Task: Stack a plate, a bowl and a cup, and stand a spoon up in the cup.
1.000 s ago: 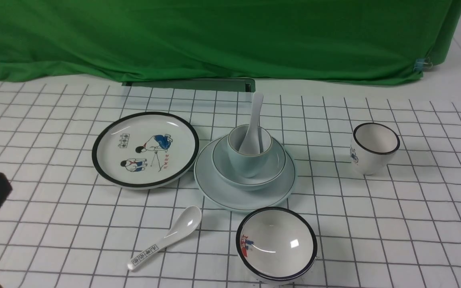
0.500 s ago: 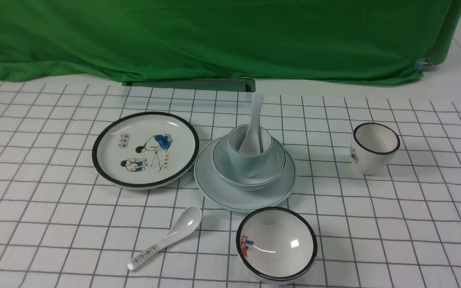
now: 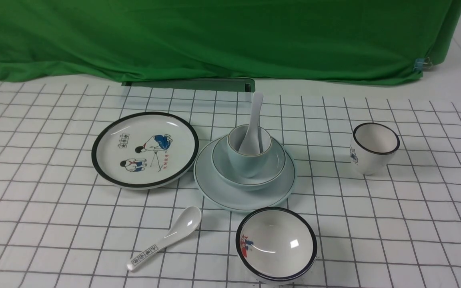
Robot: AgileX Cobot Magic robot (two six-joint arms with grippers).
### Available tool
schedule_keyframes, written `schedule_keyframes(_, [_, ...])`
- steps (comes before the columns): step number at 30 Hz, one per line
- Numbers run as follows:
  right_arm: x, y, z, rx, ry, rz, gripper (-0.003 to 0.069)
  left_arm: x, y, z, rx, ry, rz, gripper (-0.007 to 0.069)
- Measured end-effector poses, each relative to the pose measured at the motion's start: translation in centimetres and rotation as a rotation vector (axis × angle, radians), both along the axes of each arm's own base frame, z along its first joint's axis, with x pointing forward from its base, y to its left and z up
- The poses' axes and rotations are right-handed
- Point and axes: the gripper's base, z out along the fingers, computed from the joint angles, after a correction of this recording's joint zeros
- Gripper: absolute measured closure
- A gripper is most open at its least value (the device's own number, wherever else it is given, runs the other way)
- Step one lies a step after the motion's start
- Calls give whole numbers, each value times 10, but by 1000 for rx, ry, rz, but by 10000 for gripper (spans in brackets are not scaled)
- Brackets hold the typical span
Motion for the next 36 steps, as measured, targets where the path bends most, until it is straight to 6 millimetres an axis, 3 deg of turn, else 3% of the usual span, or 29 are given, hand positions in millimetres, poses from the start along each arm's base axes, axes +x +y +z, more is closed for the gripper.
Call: schedule_keyframes(36, [0, 0, 0, 0, -1, 0, 420, 0, 0, 0, 9, -3, -1, 654])
